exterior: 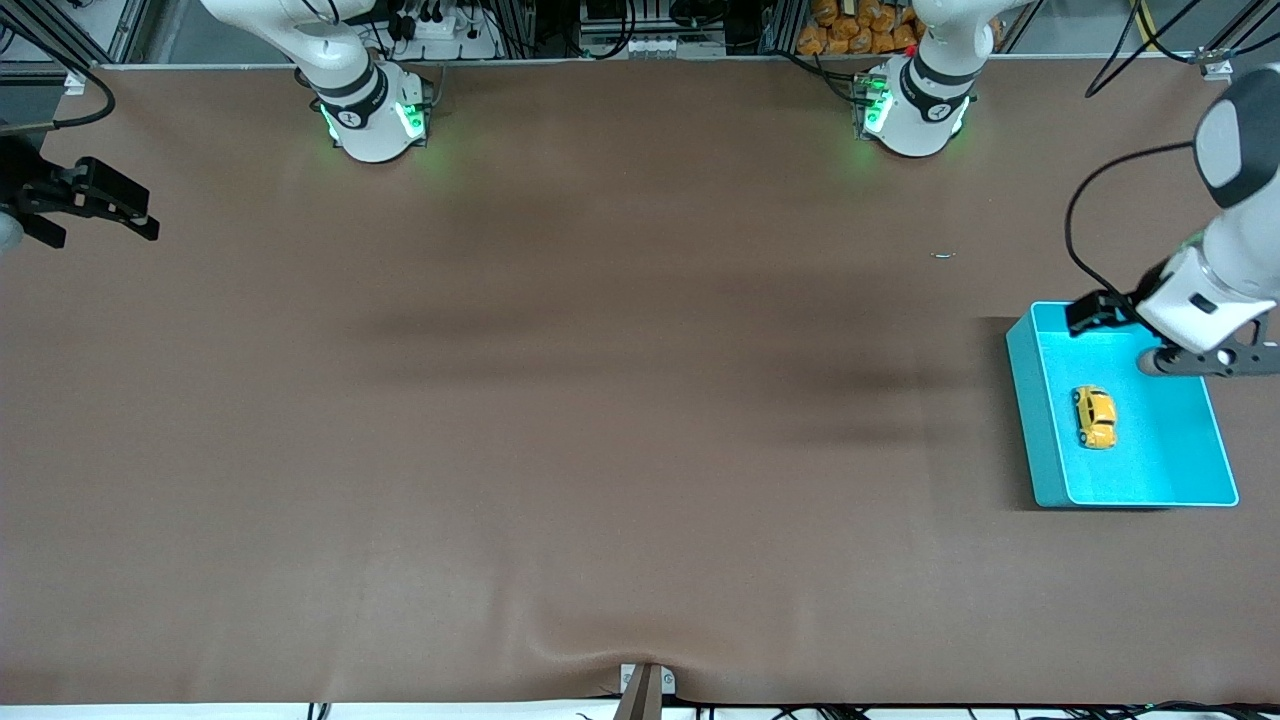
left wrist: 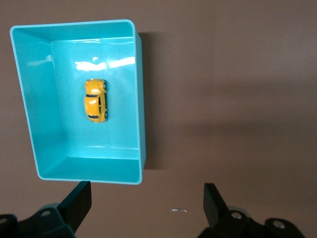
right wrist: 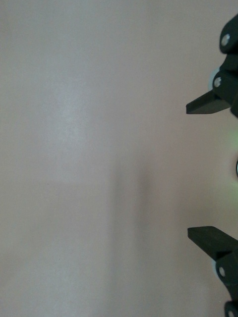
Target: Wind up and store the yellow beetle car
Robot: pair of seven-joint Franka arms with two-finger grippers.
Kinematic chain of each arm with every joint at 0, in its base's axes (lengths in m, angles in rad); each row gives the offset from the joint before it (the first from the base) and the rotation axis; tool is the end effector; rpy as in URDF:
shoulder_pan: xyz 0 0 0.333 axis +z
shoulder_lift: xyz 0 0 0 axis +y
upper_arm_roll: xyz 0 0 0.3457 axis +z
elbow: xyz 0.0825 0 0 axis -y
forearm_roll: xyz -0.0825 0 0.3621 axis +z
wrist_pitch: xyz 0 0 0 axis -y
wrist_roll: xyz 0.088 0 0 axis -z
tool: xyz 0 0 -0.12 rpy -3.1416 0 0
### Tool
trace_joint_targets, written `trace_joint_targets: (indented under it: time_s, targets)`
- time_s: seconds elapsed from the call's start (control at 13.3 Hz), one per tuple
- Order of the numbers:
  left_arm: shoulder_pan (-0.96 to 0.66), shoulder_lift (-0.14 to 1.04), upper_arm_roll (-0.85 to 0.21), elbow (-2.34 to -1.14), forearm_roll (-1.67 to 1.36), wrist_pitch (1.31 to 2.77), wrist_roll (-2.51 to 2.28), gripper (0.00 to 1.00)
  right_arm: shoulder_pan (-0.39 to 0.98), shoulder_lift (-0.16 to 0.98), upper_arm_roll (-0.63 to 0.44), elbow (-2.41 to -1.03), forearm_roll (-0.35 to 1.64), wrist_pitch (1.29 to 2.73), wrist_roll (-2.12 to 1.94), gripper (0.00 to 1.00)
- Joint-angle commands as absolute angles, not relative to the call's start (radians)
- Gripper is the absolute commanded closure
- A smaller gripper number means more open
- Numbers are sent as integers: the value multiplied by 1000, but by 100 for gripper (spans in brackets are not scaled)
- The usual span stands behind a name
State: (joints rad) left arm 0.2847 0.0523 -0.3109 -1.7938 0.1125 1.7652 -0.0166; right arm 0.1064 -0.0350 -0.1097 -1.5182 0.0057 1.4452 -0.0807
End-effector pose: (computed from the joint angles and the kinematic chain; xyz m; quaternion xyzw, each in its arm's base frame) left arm 0.5492 0.0003 0.5299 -0.9980 0.0179 0.0380 0.0475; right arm 0.5073 -0.0022 0.6719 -0.9990 -0.0391 0.0189 0.0055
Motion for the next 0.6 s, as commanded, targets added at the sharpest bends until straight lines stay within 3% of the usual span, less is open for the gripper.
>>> trace_joint_targets:
  time_s: [0.0,0.23,0.53]
  targets:
    - [158,21,-215,-1692,52,1642,-37,0,89,-63,-94,-1546,5,1459,-86,0]
    - [-7,20,-82,-1588,17,1533,-89,0,87,-63,-97,-1548,8,1468,-109,0]
    - [-54,-52,-67,-1575,12,1505,-95,0,89,-63,-98,-1555,9,1474,-118,0]
